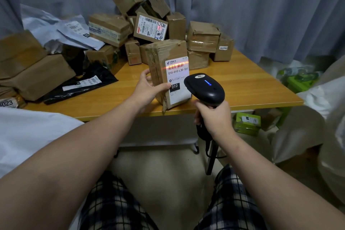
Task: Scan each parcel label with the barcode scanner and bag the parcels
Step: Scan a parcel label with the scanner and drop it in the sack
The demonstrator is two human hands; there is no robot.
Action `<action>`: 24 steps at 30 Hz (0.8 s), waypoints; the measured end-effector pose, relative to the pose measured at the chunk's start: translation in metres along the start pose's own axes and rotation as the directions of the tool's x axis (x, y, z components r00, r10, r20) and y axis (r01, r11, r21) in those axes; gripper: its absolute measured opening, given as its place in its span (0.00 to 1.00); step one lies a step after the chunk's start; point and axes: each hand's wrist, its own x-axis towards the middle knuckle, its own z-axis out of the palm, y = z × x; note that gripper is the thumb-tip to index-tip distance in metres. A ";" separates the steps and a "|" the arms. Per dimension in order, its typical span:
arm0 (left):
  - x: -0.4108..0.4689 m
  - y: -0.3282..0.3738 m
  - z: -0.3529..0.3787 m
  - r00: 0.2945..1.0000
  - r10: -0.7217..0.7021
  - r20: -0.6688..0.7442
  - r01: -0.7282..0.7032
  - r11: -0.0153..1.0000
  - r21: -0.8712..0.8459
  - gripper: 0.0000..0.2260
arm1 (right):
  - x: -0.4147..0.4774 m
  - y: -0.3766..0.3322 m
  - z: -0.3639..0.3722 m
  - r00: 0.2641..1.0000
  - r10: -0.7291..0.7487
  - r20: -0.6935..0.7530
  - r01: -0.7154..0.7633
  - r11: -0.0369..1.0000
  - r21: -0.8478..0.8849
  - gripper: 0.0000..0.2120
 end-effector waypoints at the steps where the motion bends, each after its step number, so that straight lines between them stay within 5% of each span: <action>1: 0.000 0.000 0.000 1.000 -0.003 0.001 0.003 1.000 -0.005 0.40 | 0.000 -0.001 0.000 1.000 0.003 0.000 -0.003 1.000 -0.006 0.15; 17: -0.030 0.000 -0.009 0.991 0.108 -0.074 -0.113 0.991 -0.070 0.42 | -0.007 -0.020 0.014 0.996 -0.052 0.068 0.052 0.999 0.005 0.14; 24: -0.105 -0.017 -0.120 0.934 0.073 -0.351 -0.112 0.990 -0.090 0.50 | -0.033 -0.066 0.103 0.887 -0.202 0.415 0.153 0.977 0.149 0.08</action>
